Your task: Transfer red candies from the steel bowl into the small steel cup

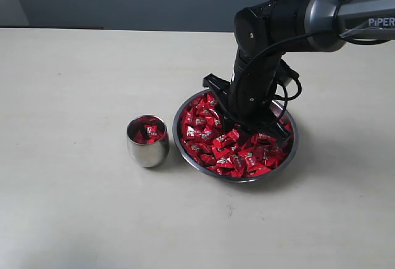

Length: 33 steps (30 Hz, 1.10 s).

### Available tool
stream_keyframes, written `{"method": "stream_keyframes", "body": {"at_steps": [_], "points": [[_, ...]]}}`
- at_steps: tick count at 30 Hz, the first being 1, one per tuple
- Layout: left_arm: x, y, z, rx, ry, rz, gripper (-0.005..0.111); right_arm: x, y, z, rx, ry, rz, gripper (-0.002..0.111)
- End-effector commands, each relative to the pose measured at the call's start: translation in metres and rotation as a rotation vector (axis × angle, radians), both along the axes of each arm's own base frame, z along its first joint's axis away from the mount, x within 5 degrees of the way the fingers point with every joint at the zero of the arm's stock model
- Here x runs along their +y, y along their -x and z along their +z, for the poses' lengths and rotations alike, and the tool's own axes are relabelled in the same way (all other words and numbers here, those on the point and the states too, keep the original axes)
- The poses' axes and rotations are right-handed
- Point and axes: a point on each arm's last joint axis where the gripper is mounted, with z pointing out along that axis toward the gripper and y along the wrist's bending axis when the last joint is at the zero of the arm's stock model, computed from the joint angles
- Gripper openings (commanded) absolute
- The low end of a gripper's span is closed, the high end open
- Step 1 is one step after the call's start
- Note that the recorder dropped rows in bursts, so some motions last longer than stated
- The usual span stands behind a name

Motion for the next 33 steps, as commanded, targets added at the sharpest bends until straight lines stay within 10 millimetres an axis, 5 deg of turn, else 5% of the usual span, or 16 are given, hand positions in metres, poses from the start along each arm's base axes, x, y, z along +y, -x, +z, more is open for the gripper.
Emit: {"method": "stream_keyframes", "body": {"at_steps": [1, 33], "points": [[0.000, 0.000, -0.001, -0.008, -0.002, -0.006, 0.000, 0.001, -0.001, 0.003, -0.012, -0.002, 0.004, 0.036], [0.000, 0.000, -0.001, -0.008, -0.002, -0.006, 0.000, -0.004, -0.004, -0.009, -0.010, 0.081, 0.042, 0.036]]}}
